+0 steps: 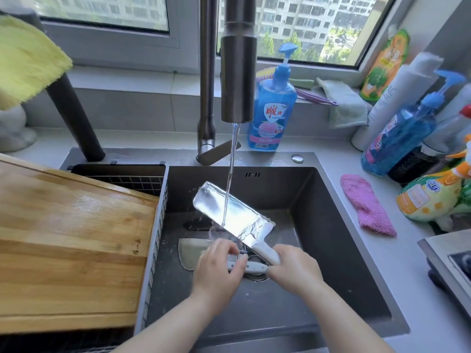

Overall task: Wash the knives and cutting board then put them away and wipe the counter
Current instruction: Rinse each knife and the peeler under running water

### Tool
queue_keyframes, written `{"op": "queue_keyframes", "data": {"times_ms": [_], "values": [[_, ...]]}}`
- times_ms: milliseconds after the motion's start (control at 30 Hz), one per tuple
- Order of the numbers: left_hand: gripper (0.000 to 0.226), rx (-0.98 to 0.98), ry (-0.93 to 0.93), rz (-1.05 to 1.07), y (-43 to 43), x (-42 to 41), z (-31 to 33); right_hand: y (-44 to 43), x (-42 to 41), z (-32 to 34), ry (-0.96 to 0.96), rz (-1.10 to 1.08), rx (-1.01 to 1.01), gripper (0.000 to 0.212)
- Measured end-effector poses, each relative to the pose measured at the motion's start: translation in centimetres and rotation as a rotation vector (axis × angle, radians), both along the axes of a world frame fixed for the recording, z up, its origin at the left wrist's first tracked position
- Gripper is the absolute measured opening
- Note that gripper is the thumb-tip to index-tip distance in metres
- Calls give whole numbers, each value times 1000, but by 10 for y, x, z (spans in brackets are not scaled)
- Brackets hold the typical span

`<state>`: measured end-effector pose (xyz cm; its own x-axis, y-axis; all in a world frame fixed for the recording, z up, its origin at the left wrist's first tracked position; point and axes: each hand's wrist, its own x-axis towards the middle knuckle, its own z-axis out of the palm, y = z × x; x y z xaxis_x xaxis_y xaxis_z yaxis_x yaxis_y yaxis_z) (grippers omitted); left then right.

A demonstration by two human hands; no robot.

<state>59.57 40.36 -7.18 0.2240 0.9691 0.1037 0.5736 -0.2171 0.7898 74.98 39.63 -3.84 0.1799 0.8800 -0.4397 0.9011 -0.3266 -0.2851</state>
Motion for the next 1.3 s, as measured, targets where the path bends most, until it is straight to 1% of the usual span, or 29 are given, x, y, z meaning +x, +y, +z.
{"op": "queue_keyframes", "data": {"times_ms": [67, 133, 200, 267, 367, 433, 467, 500, 600, 667, 700, 767, 867, 933, 967, 1033, 1100, 1133, 1167, 1200, 1233, 1267, 1300], "values": [[19, -294, 12, 61, 4, 4, 2, 0, -3, 2, 49, -38, -4, 25], [30, -551, -93, 12, 13, 10, 6, -1, -8, 4, 109, -62, 1, 27], [31, -676, -190, -89, 14, 18, 9, -2, -15, 4, 168, -65, 14, 28], [28, -736, -285, -159, 11, 25, 9, -3, -21, 5, 222, -53, 34, 26], [18, -754, -377, -152, 7, 27, 10, -6, -27, 3, 235, -29, 65, 20], [15, -749, -462, -104, 5, 27, 11, -10, -32, -2, 311, -58, 89, 5], [14, -746, -501, -77, 4, 26, 13, -12, -35, -3, 360, -84, 99, 5], [15, -737, -527, -57, 3, 25, 15, -14, -39, -4, 408, -99, 105, 10], [16, -721, -511, -30, 1, 23, 20, -18, -48, -4, 500, -113, 102, 19], [15, -719, -477, -27, -1, 21, 20, -20, -48, -6, 504, -77, 110, 30], [14, -712, -467, -18, -1, 21, 19, -21, -48, -6, 504, -41, 103, 30], [12, -692, -440, 5, -3, 21, 17, -23, -47, -7, 527, 22, 73, 15], [13, -677, -424, 39, -6, 24, 17, -25, -49, -3, 627, 23, 54, 16], [12, -669, -411, 62, -6, 24, 18, -27, -52, 1, 721, -6, 3, 21], [11, -663, -397, 68, -5, 23, 19, -30, -52, 1, 743, 13, -51, 23], [8, -652, -381, 58, 1, 16, 23, -38, -47, 0, 717, 120, -195, 23], [12, -635, -398, 32, 11, 6, 30, -42, -40, -2, 737, 139, -294, 22], [12, -621, -389, 19, 16, 0, 35, -39, -35, -1, 734, 105, -279, 23], [10, -604, -351, 3, 20, -6, 41, -34, -30, -1, 720, 44, -199, 25], [6, -582, -288, -14, 24, -11, 46, -29, -25, 0, 692, -44, -53, 27], [9, -546, -205, -27, 27, -16, 50, -23, -20, 3, 665, -154, 128, 28], [18, -504, -109, -37, 29, -20, 53, -16, -16, 7, 628, -254, 334, 27], [25, -463, -15, -41, 30, -24, 56, -11, -15, 12, 588, -305, 546, 22]]}}
